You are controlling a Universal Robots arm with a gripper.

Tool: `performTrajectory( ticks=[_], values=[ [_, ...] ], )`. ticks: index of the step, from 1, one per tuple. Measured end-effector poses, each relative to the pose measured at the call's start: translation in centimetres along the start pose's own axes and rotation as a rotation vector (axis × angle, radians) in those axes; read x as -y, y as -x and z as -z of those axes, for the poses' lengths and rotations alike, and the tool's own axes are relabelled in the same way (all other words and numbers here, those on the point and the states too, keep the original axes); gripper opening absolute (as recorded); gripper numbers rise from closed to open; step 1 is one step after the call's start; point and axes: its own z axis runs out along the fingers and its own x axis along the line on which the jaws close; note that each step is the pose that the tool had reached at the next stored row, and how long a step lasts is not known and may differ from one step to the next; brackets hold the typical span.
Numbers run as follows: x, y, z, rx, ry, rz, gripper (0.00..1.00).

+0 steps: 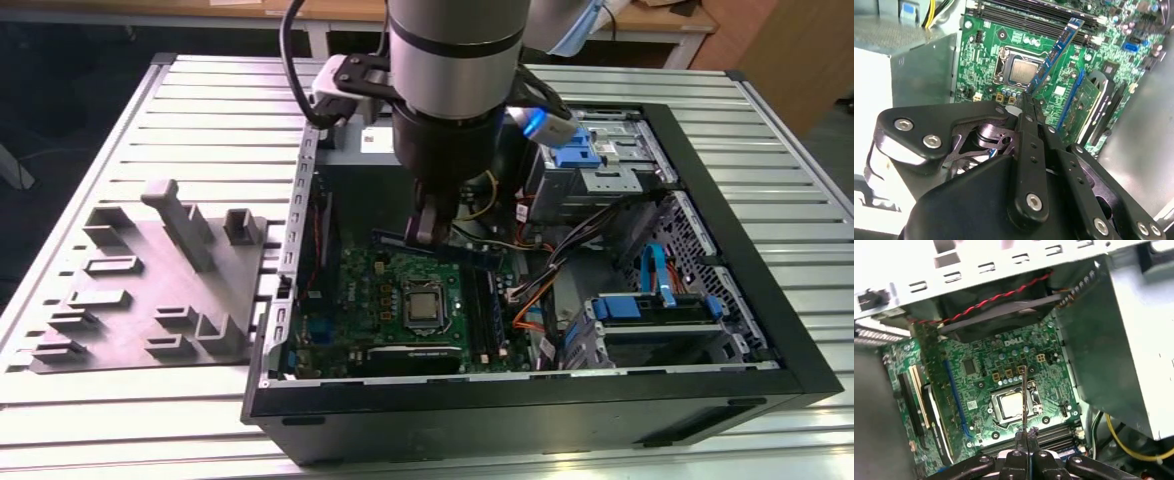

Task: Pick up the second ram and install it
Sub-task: 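Insert the second ram into the second slot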

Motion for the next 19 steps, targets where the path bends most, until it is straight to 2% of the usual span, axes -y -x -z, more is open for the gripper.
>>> performTrajectory(
  ticks=[19],
  values=[
    [0.00, -0.02, -0.50, -0.0007, -0.0167, -0.353, 0.11]
  ],
)
